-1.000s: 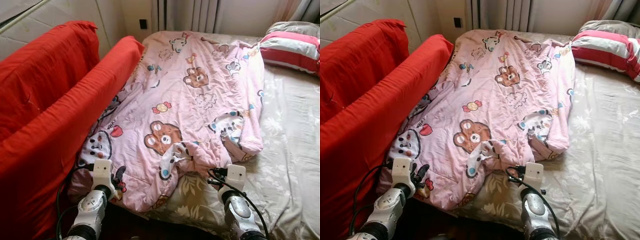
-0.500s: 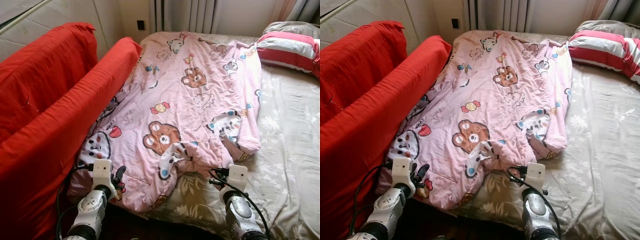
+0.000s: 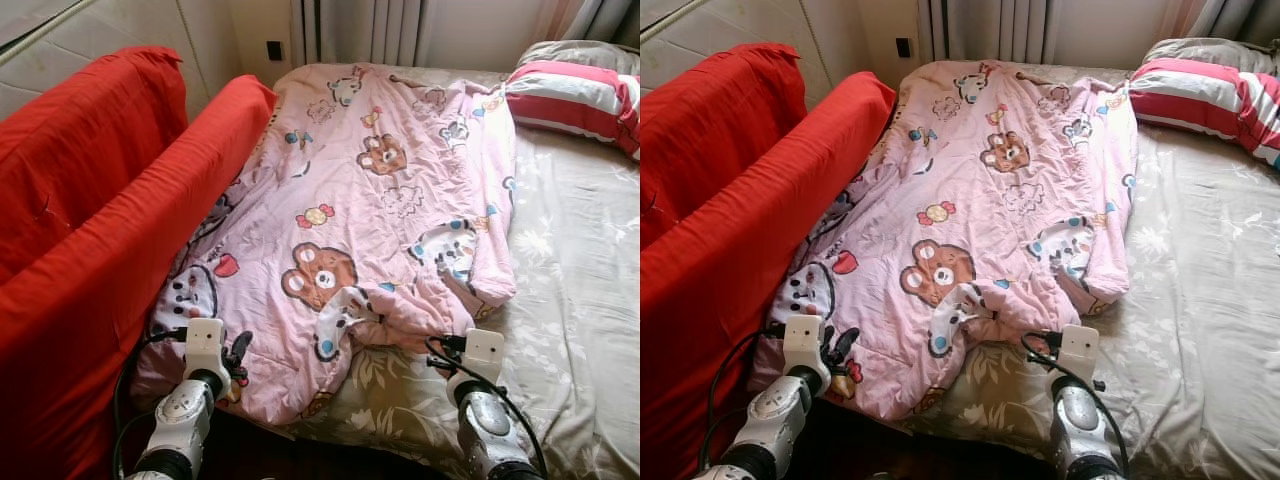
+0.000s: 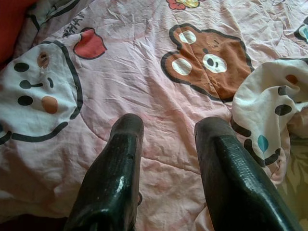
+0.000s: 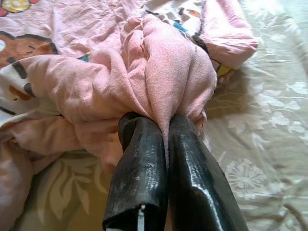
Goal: Clean up the room
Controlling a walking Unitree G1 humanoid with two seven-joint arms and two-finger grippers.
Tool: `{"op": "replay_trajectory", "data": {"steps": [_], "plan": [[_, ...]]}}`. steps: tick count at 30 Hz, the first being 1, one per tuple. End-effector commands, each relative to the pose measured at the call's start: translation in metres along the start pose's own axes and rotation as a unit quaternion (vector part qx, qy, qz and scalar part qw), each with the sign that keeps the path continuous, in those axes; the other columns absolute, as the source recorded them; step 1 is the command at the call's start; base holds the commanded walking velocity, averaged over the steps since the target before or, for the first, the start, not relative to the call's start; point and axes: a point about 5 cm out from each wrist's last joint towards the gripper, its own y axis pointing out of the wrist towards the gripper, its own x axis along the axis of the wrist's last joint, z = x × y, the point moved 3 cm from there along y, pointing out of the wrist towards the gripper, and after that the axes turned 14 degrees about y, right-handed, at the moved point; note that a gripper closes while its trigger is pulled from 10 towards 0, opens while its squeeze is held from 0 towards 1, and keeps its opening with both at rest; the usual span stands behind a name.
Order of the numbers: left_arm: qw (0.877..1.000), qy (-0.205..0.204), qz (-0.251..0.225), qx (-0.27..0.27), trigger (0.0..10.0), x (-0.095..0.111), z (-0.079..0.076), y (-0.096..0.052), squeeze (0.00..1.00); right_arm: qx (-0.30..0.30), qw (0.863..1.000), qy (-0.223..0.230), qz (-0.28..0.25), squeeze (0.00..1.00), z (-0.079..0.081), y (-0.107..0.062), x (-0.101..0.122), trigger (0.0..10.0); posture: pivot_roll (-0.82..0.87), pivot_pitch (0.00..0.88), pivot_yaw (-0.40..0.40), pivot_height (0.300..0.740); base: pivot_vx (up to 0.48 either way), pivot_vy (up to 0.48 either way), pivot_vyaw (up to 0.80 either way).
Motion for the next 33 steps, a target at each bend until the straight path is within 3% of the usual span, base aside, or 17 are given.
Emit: {"op": "replay_trajectory", "data": {"steps": [1,31,33], "plan": [[1.0,0.004,0.011,0.005,10.0,-0.008,0.006,-0.005,0.0,-0.016,1.0,-0.004,0.003,0.0,-0.007,-0.003,-0.005,10.0,0.04,0.134,0.065,0.74,0.0,0.0,0.0],[1.0,0.011,0.011,-0.003,10.0,-0.008,0.005,-0.005,0.0,-0.053,0.998,0.005,-0.022,0.0,-0.024,-0.002,0.006,10.0,0.04,0.122,0.071,0.74,-0.235,0.0,0.0],[1.0,0.012,0.01,-0.003,10.0,-0.007,0.005,-0.004,0.0,-0.071,0.997,0.009,-0.031,0.0,-0.031,-0.002,0.011,10.0,0.04,0.118,0.073,0.74,-0.277,0.0,0.0]]}}
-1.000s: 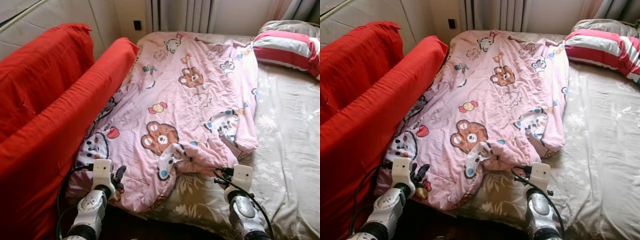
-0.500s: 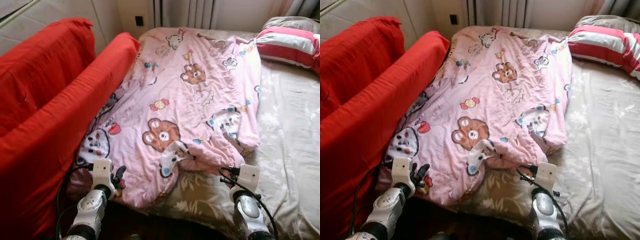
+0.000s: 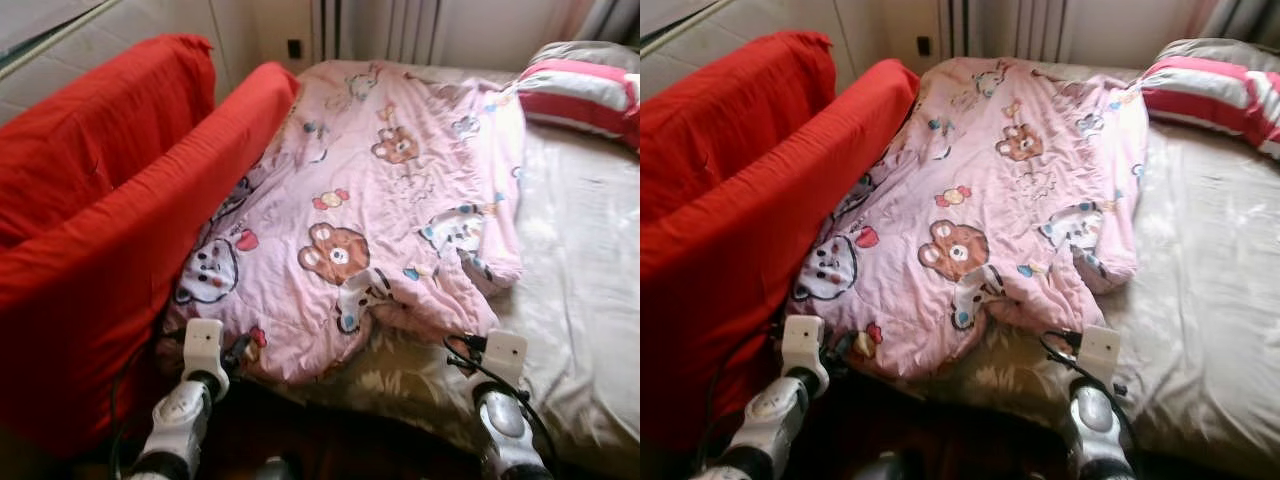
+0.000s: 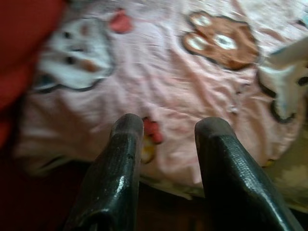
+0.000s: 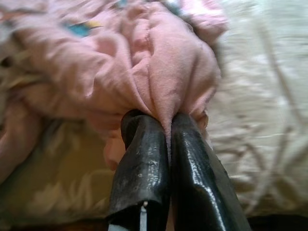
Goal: Clean up the room
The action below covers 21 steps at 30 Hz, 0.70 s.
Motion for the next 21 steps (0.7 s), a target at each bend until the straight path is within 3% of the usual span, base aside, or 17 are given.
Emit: {"op": "replay_trajectory", "data": {"steps": [1,6,8,14,15,21], "plan": [[1.0,0.0,0.022,-0.001,10.0,-0.014,0.0,-0.007,0.0,-0.017,1.0,0.009,-0.009,0.0,-0.006,0.001,0.004,10.0,0.04,0.118,0.073,0.74,-0.277,0.0,0.0],[1.0,0.002,0.021,-0.002,10.0,-0.013,0.001,-0.006,0.0,-0.065,0.997,0.006,-0.029,0.0,-0.026,0.003,0.015,10.0,0.04,0.12,0.076,0.74,-0.279,0.0,0.0],[1.0,0.002,0.02,-0.001,10.0,-0.012,0.002,-0.006,0.0,-0.116,0.992,0.0,-0.049,0.0,-0.047,0.003,0.025,10.0,0.04,0.124,0.078,0.74,-0.135,0.0,0.0],[1.0,0.004,0.023,-0.001,10.0,-0.014,0.001,-0.007,0.0,-0.179,0.981,0.004,-0.076,0.0,-0.077,-0.002,0.037,10.0,0.03,0.13,0.081,0.74,0.0,0.0,0.0],[1.0,0.005,0.024,-0.002,10.0,-0.015,0.001,-0.007,0.0,-0.206,0.975,0.002,-0.083,0.0,-0.089,-0.005,0.039,10.0,0.03,0.132,0.082,0.74,0.0,0.0,0.0],[1.0,0.005,0.026,-0.004,10.0,-0.015,0.0,-0.007,0.0,-0.287,0.953,-0.02,-0.092,0.0,-0.124,-0.022,0.034,10.0,0.02,0.135,0.082,0.74,0.0,0.0,0.0]]}}
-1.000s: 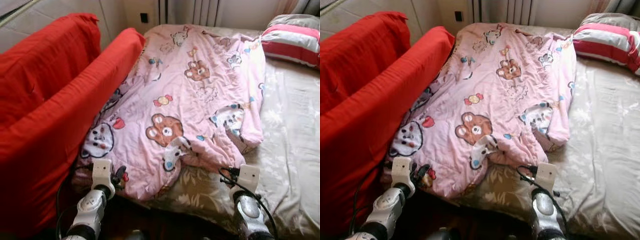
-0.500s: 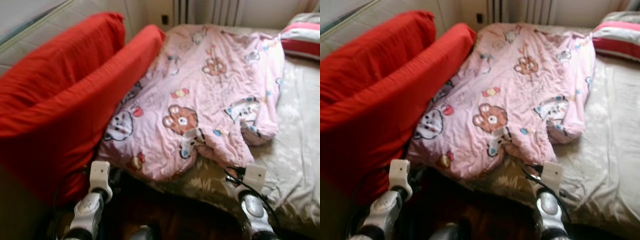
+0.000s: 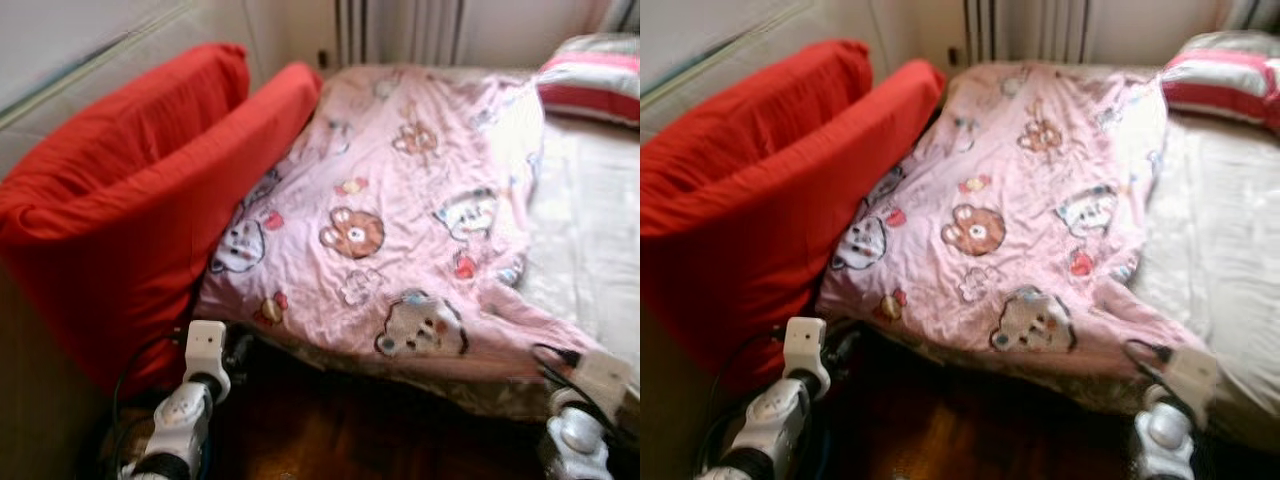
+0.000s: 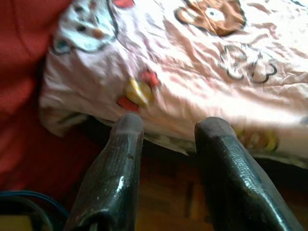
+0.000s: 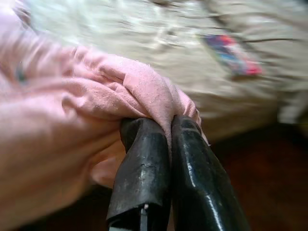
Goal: Clean up the room
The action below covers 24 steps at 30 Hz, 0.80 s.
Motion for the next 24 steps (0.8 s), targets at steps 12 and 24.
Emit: {"op": "replay_trajectory", "data": {"steps": [12,24], "plan": [[1.0,0.006,0.021,-0.004,10.0,-0.01,-0.002,-0.004,0.0,-0.001,0.982,0.024,0.188,0.0,-0.008,-0.038,-0.078,10.0,0.02,0.141,0.079,0.74,0.0,0.0,0.0],[1.0,0.004,0.025,-0.005,10.0,-0.012,-0.003,-0.005,0.0,0.0,0.979,0.007,0.203,0.0,0.002,-0.04,-0.079,10.0,0.02,0.14,0.075,0.74,0.0,0.0,0.0]]}}
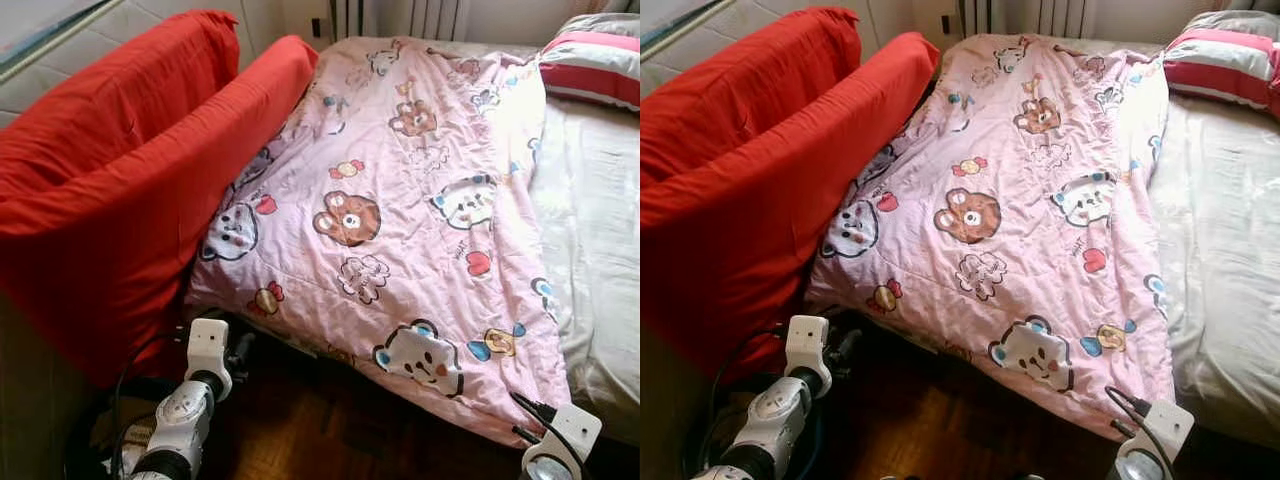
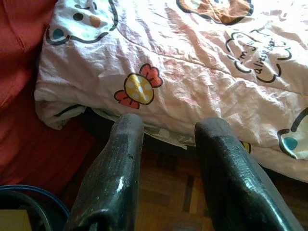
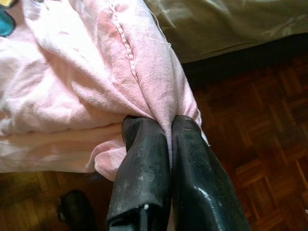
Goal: Clean up the room
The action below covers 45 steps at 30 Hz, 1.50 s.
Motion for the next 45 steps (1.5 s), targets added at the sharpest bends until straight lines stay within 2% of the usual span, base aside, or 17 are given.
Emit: {"op": "replay_trajectory", "data": {"steps": [1,6,7,8,9,10,30,31,32,33,34,38,41,43,44,45], "plan": [[1.0,0.0,0.024,0.0,10.0,-0.013,0.0,-0.005,0.0,-0.006,1.0,-0.012,0.011,0.0,-0.004,-0.001,-0.006,10.0,0.02,0.14,0.075,0.74,0.0,0.0,0.0],[1.0,-0.001,0.024,0.0,10.0,-0.013,0.0,-0.005,0.0,-0.013,1.0,-0.019,0.021,0.0,-0.008,-0.001,-0.01,10.0,0.02,0.141,0.075,0.74,0.0,0.0,0.0],[1.0,-0.001,0.024,0.0,10.0,-0.013,0.0,-0.005,0.0,-0.015,1.0,-0.018,0.021,0.16,-0.009,-0.001,-0.011,10.0,0.02,0.141,0.075,0.74,0.0,0.0,0.0],[1.0,-0.001,0.024,-0.001,10.0,-0.013,0.0,-0.005,0.0,-0.017,1.0,-0.016,0.021,0.87,-0.009,-0.001,-0.011,10.0,0.02,0.141,0.075,0.74,0.0,0.0,0.0],[1.0,-0.001,0.024,-0.001,10.0,-0.013,0.0,-0.005,0.0,-0.017,1.0,-0.016,0.021,0.87,-0.009,-0.001,-0.011,10.0,0.02,0.141,0.075,0.74,0.0,0.0,0.0],[1.0,-0.001,0.024,-0.001,10.0,-0.013,0.0,-0.005,0.0,-0.016,1.0,-0.017,0.02,1.0,-0.009,-0.001,-0.011,10.0,0.01,0.141,0.076,0.74,0.0,0.0,0.0],[1.0,-0.003,0.024,-0.004,10.0,-0.013,-0.002,-0.005,0.0,-0.018,0.999,-0.029,-0.016,1.0,-0.007,0.001,0.003,10.0,0.01,0.126,0.073,0.74,0.0,0.0,0.0],[1.0,-0.003,0.025,-0.004,10.0,-0.013,-0.002,-0.005,0.0,0.001,0.999,-0.032,-0.017,0.91,-0.001,0.0,0.004,10.0,0.01,0.12,0.072,0.74,0.0,0.0,0.0],[1.0,-0.003,0.025,-0.004,10.0,-0.013,-0.002,-0.005,0.0,0.019,0.999,-0.031,-0.012,0.48,0.004,0.0,0.003,10.0,0.01,0.12,0.072,0.74,0.0,0.0,0.0],[1.0,-0.003,0.026,-0.004,10.0,-0.013,-0.002,-0.005,0.0,0.03,0.999,-0.031,-0.009,0.48,0.007,-0.001,0.002,10.0,0.01,0.12,0.072,0.74,0.0,0.0,0.0],[1.0,-0.003,0.027,-0.004,10.0,-0.014,-0.002,-0.005,0.0,0.055,0.998,-0.039,0.004,0.0,0.014,-0.003,-0.003,10.0,0.01,0.113,0.069,0.74,0.0,0.0,0.0],[0.999,-0.011,0.048,-0.001,10.0,-0.023,-0.002,-0.008,0.0,0.129,0.986,-0.085,0.056,0.0,0.032,-0.012,-0.026,10.0,0.0,0.101,0.065,0.74,0.0,0.0,0.0],[0.997,-0.021,0.071,0.003,10.0,-0.033,-0.002,-0.012,0.0,0.164,0.975,-0.124,0.085,0.0,0.037,-0.02,-0.044,10.0,-0.01,0.085,0.062,0.74,0.0,0.0,0.0],[0.995,-0.026,0.1,0.006,10.0,-0.046,-0.002,-0.018,0.0,0.186,0.962,-0.174,0.101,0.0,0.038,-0.026,-0.059,10.0,-0.02,0.082,0.062,0.74,0.0,0.0,0.0],[0.989,-0.03,0.143,0.012,10.0,-0.063,0.0,-0.027,0.0,0.208,0.949,-0.204,0.117,0.0,0.039,-0.034,-0.072,10.0,-0.03,0.066,0.056,0.74,0.0,0.0,0.0],[0.986,-0.032,0.161,0.015,10.0,-0.07,0.001,-0.031,0.0,0.214,0.946,-0.21,0.125,0.0,0.039,-0.036,-0.077,10.0,-0.03,0.063,0.055,0.74,0.0,0.0,0.0]]}}
